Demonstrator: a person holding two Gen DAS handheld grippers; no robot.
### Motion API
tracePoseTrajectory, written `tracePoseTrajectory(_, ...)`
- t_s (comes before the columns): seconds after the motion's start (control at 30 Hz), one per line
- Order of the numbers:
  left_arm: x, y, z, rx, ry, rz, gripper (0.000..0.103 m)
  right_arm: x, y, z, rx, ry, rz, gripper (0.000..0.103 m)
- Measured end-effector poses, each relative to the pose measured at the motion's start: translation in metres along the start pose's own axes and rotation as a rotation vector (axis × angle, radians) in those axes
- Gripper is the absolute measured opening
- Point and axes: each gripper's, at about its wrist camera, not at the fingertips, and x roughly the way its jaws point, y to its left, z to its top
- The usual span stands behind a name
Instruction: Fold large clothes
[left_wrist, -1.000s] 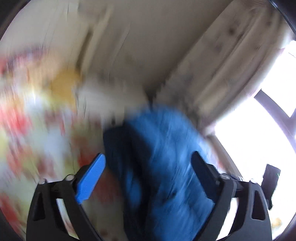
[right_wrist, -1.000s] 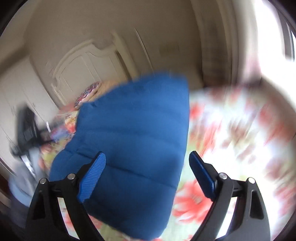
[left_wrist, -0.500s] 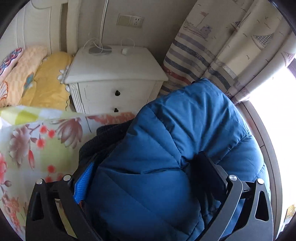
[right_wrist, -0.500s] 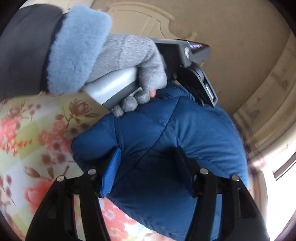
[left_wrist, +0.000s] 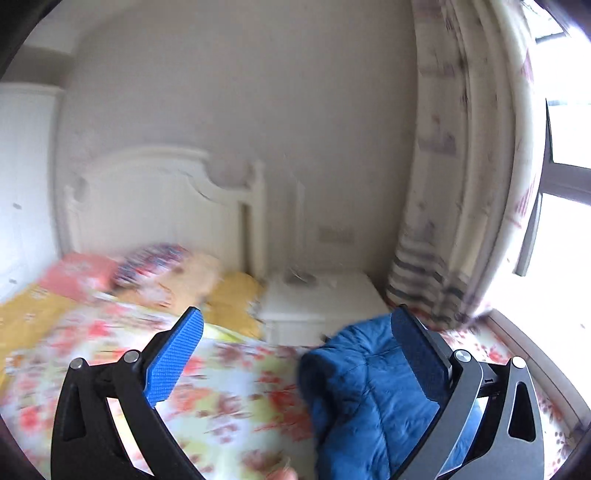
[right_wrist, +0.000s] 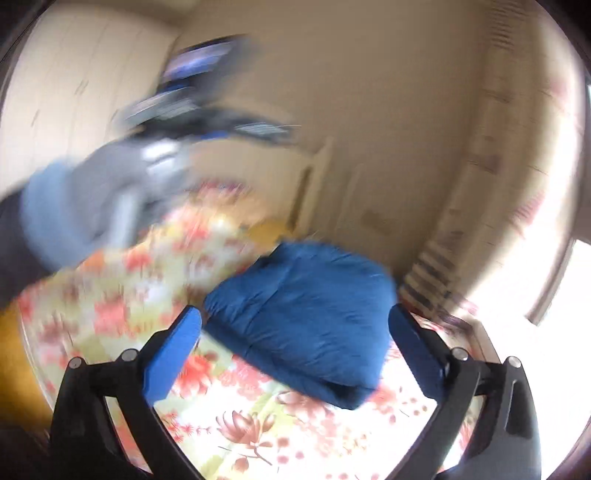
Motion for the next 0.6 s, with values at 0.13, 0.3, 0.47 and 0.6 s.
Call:
tracePoseTrajectory(0.13, -0.072, -0.009, -0.018, 0.068, -0.039, 0.009, 0.098, -0.045, -0.039, 0.002, 0.208, -0.113, -0.062, 0.101)
tracePoseTrajectory(0.3, -0.125, -0.026, -0.072, 0.125, -0.008, 0.026, 0.098, -0.062, -0.051, -0.024, 0.349, -0.076, -0.092, 0.101)
tracePoseTrajectory(0.47, -0.136, -0.039, -0.121, 0.087, 0.096, 0.02, 0.098, -0.067, -0.04, -0.047, 0.338, 0.002, -0.121, 0.101)
tracePoseTrajectory(0.6, -0.132, -0.052, -0.145, 0.1, 0.148, 0.03, 0.098, -0.066, -0.035, -0.06, 0.329, 0.041, -0.161, 0.101)
